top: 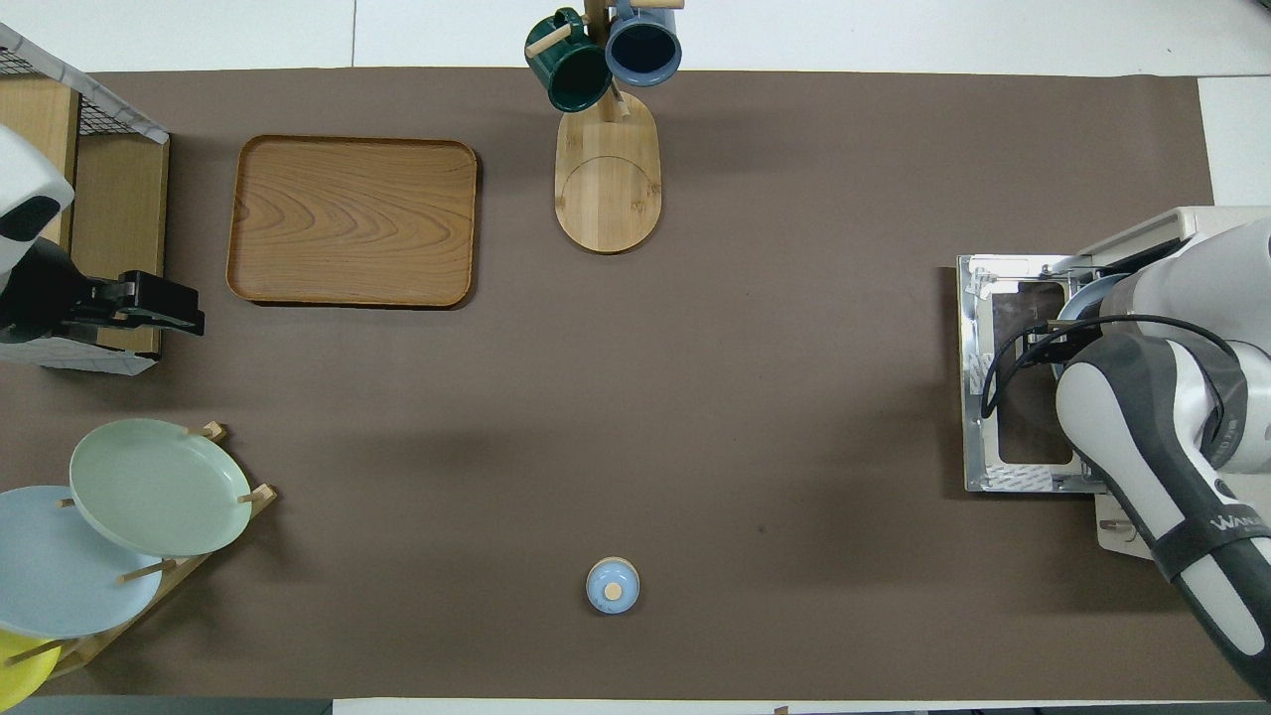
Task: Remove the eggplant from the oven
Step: 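Grasp the light blue plate inside the oven with the right gripper, then pull the plate with eggplant out of the oven toward the table center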
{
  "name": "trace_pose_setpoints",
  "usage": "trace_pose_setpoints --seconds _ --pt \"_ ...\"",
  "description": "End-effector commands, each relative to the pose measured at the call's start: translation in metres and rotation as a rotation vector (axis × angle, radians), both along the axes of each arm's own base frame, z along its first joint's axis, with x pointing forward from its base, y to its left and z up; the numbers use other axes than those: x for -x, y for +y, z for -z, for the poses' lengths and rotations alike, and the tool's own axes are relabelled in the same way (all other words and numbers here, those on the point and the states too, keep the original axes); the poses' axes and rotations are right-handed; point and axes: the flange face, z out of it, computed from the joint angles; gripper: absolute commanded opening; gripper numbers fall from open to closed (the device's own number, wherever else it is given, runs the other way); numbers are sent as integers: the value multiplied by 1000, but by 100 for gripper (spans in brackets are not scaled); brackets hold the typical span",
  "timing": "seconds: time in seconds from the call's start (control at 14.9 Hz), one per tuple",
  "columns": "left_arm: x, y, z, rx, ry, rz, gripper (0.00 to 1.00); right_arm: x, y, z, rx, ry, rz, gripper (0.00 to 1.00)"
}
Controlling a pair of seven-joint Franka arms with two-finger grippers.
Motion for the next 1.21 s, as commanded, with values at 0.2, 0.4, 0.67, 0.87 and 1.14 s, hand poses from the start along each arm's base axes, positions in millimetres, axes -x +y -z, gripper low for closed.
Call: trace_pose_setpoints --seconds 0.2,0.4,0.67,0.87,1.14 --pt "6 4 -2 12 2 -6 100 7 31 -11 33 14 -159 0" --pt "6 4 -3 13 -3 -5 100 -10 115 -44 109 47 -249 0" --pt "3 4 -6 30 -14 -9 100 -1 219 -62 137 16 -330 0" --pt "-4 15 -14 45 -58 -35 100 3 318 -70 155 5 -273 0" --pt "-8 33 -20 44 -71 -60 100 -6 475 -32 198 -25 -154 0"
